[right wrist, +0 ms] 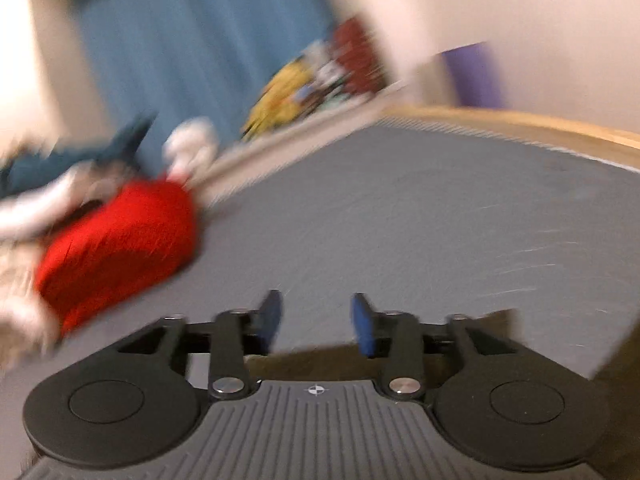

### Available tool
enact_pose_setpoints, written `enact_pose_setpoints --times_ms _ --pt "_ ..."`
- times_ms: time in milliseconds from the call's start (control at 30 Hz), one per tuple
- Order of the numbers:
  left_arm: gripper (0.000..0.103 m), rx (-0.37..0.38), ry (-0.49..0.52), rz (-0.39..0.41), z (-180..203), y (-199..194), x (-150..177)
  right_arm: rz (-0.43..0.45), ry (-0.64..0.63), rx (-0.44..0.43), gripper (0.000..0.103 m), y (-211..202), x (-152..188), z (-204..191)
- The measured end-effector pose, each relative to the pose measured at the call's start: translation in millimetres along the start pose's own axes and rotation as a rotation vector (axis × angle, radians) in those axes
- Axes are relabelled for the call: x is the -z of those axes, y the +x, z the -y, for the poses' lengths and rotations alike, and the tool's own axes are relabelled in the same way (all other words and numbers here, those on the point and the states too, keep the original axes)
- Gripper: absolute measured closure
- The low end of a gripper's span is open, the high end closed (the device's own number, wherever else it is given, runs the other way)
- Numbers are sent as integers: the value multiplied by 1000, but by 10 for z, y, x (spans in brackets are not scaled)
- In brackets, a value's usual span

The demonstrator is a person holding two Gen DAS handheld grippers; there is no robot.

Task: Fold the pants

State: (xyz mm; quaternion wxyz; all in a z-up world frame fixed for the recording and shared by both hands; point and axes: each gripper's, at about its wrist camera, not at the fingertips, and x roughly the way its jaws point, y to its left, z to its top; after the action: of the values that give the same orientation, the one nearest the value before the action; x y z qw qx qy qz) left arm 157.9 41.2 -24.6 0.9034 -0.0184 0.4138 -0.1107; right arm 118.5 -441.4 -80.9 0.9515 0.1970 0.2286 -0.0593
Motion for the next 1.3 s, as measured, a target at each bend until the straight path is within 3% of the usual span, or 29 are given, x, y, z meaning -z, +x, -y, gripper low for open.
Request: enact_pose_setpoints --times_ms 67,167,200,267,300,367,400,433,500,567,667,733,800,867,967,1067,1233,1300 --pt "57 -2 -7 -2 -48 22 -23 -111 -105 9 35 321 -66 -230" --pt "57 -15 -25 -6 -137 62 -59 -202 -257 105 28 822 -164 -586" --pt "57 -17 -34 -8 -167 73 -73 -248 -316 102 27 964 -178 -692" --pt "57 -17 -59 -10 -245 98 -107 -388 -483 121 27 1335 -129 -911" --pt "57 -17 -71 -11 -281 110 -124 -434 -541 140 31 1411 -78 -951" --pt "57 -13 -89 -15 -327 131 -145 -541 -678 187 59 1629 18 -1034" --pt "57 -10 -95 -17 -348 143 -156 -559 -716 211 82 1650 44 -1025" --pt "57 -6 -100 -20 -372 157 -165 -568 -731 220 86 1672 15 -1015" --pt "57 0 -106 -23 -411 181 -178 -521 -650 219 91 1672 -242 -943" --pt "57 5 -108 -25 -432 206 -194 -372 -501 254 91 1447 -564 -765" --pt "57 11 -114 -30 -453 243 -221 21 -72 451 90 1118 -1160 -217" --pt "57 18 -113 -34 -450 246 -215 138 119 520 80 1065 -1269 135" --pt "57 28 -111 -33 -443 236 -211 107 262 490 54 1192 -1290 478" --pt "57 32 -111 -31 -437 231 -216 96 304 430 51 1246 -1259 747" --pt "57 38 -111 -33 -420 240 -212 167 267 451 32 1068 -1071 1039" --pt "57 38 -101 -37 -376 262 -206 154 290 454 30 856 -802 1396" --pt "57 28 -82 -46 -330 326 -185 17 423 458 30 828 -335 1902" --pt "57 22 -76 -47 -323 338 -174 -27 460 415 30 855 -160 1992"
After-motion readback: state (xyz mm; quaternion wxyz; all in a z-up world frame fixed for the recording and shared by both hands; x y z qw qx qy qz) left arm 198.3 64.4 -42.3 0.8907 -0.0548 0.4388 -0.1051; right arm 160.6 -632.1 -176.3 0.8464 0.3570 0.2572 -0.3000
